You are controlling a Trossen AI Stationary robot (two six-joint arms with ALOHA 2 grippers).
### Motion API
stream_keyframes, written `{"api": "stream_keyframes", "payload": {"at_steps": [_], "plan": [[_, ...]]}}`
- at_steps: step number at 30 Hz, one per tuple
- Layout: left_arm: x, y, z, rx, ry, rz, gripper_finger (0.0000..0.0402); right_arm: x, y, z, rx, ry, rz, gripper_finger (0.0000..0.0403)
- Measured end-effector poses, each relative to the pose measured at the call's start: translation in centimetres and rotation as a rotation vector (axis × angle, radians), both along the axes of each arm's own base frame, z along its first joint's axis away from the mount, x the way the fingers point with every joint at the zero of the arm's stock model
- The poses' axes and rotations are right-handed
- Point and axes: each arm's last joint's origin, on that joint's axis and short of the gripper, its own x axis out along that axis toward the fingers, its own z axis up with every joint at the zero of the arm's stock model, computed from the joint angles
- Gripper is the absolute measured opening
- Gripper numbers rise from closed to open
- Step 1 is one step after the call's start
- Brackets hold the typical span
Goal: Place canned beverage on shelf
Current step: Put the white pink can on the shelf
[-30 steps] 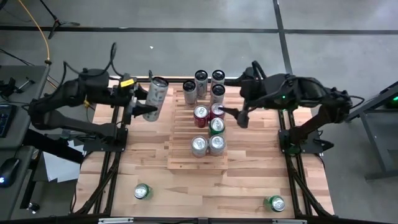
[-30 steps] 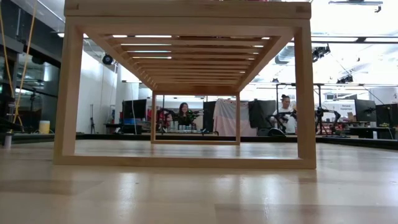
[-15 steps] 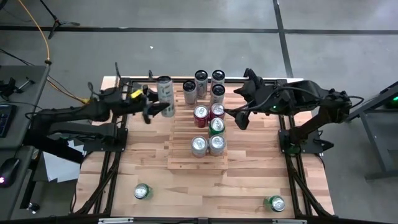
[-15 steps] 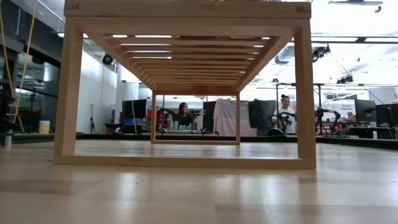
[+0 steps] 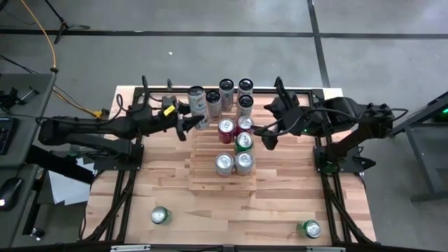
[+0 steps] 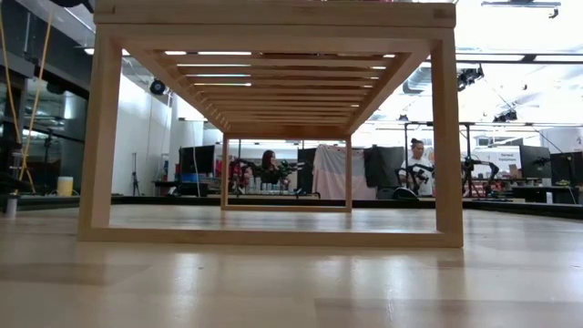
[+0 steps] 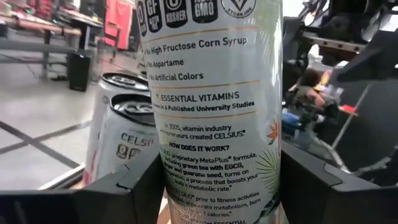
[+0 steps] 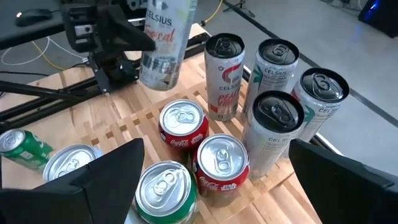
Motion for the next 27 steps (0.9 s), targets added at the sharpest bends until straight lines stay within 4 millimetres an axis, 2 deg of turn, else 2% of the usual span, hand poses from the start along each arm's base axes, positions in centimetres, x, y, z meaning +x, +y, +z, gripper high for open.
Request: {"api": "stream_keyframes", "payload": {"at_steps": [8,14,27], "plan": [[1.6,-1.4,-1.2,0.154,0.131,0.154,0.0231,-0.1,0.4,0.0,-0.025,-0.001,-0.009,0.0385],[2.8,-2.0,-1.4,0.151,0.087,0.15,0.0231,-0.1,0.4,0.0,-0.026,-0.001,-0.008,0.0385],[5.4,-2.0,-3.5,0.174,0.094,0.199,0.0231,-0.1,0.4,0.0,-0.04,0.007,0.002,0.0385]]}}
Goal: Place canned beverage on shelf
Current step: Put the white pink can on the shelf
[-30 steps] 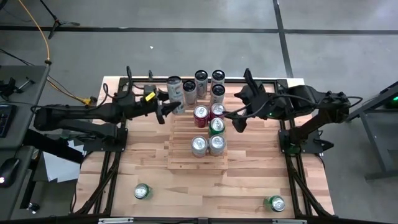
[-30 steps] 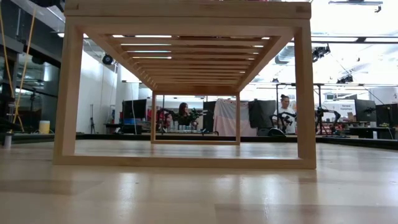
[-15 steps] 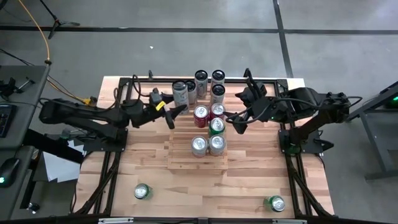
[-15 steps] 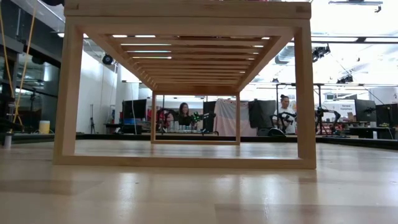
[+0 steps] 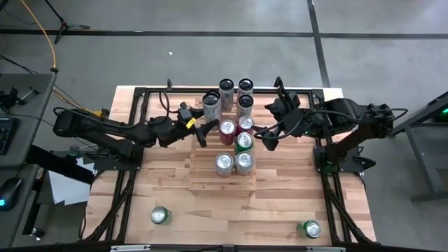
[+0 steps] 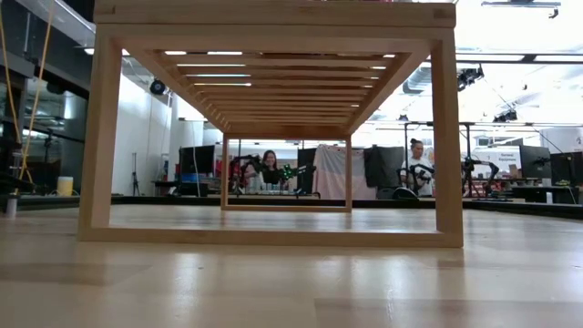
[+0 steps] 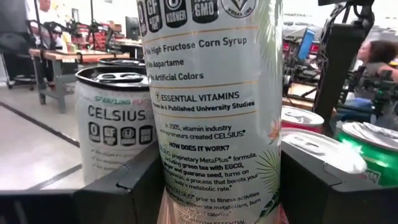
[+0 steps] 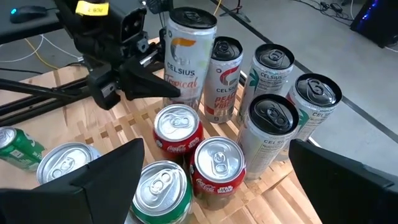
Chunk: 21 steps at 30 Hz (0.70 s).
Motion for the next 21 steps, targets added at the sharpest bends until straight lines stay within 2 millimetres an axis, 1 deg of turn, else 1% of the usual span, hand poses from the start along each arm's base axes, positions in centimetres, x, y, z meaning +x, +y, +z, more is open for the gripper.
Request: {"api": "stream_keyframes", "payload": {"at_steps": [4,11,21], "plan": [[0.5,0.1,-0.5,0.025,0.007,0.035,0.0231,0.0,0.0,0.0,-0.003,0.002,0.003,0.0385],[0.6,0.3,-0.8,0.022,0.022,0.118,0.0234,0.0,0.0,0.0,-0.005,0.004,0.006,0.0385],[0.5,1.7,-0.8,0.057,0.05,0.177,0.0234,0.0,0.0,0.0,-0.003,0.004,0.007,0.0385]]}}
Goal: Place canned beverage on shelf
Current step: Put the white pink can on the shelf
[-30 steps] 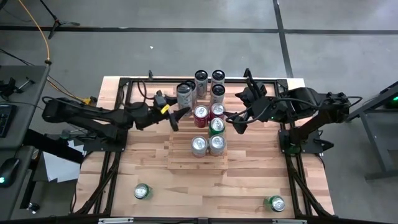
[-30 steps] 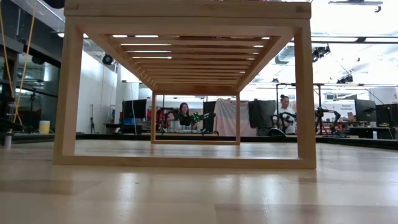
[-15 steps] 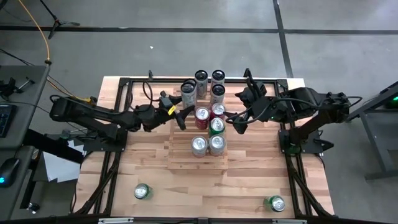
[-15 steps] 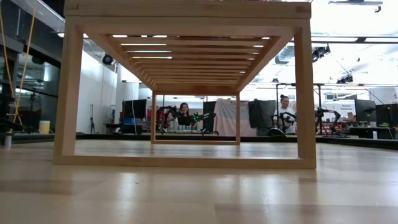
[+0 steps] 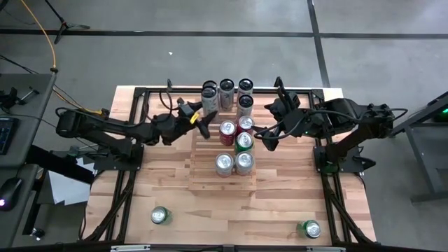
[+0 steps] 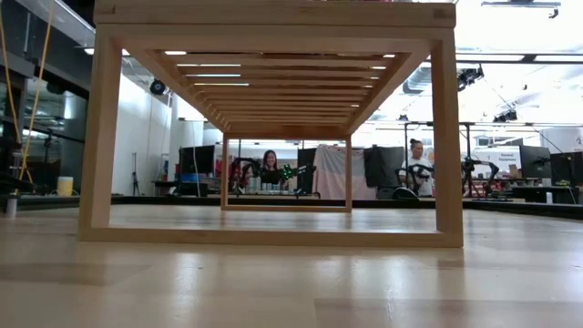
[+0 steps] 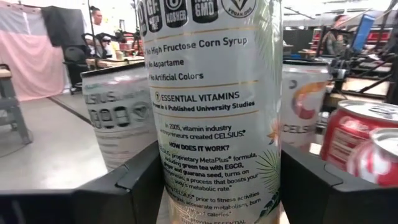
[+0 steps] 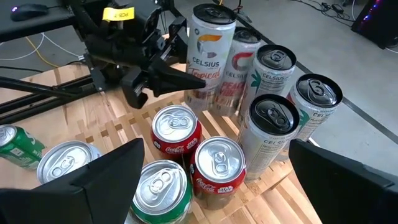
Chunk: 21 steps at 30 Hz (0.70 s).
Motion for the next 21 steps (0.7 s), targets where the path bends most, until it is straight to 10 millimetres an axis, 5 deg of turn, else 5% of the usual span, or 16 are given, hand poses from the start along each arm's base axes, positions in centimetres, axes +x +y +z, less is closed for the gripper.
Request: {"api": "stream_keyframes", "payload": {"at_steps": [21], "plan": [[-1.0,-2.5,1.4,-0.016,-0.055,-0.085,0.0235,0.0,0.0,0.0,-0.016,0.009,0.013,0.0385]]}}
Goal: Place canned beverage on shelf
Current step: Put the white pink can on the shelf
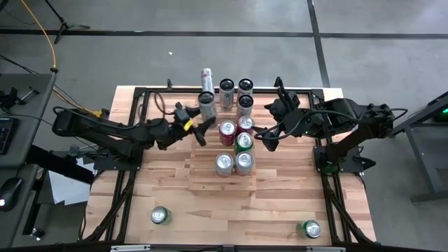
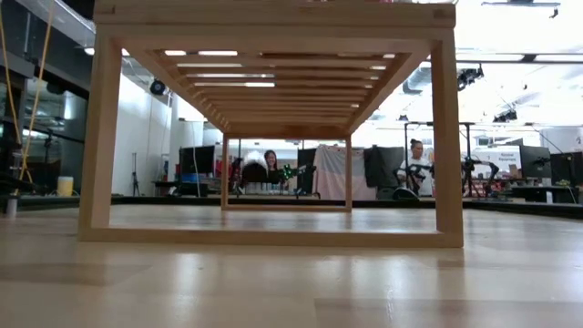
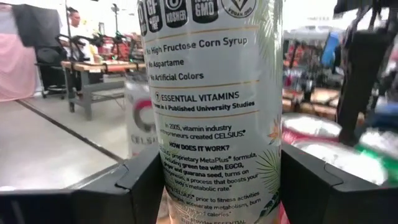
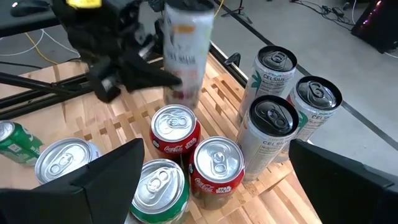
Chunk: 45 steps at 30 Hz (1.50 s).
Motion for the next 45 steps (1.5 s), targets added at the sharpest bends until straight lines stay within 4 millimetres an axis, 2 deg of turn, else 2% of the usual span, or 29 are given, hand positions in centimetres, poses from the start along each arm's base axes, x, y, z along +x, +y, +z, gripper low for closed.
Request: {"api": "stream_keyframes", "payload": {"at_steps": [6,12,19,23,45], "plan": [[-2.7,-0.1,2.8,-0.021,-0.107,0.062,0.0235,0.0,0.0,0.0,0.002,0.002,0.007,0.0385],[-6.5,0.2,5.6,-0.036,-0.217,0.076,0.0235,0.0,0.0,0.0,0.004,0.003,0.01,0.0385],[-9.5,0.5,7.0,-0.051,-0.275,0.073,0.0234,0.0,0.0,0.0,-0.006,0.008,0.017,0.0385],[-10.0,0.5,7.2,-0.051,-0.274,0.073,0.0234,0.0,0.0,0.0,-0.01,0.011,0.02,0.0385],[-9.9,0.4,6.9,-0.065,-0.26,0.039,0.0234,0.0,0.0,0.0,-0.014,0.01,0.023,0.0385]]}}
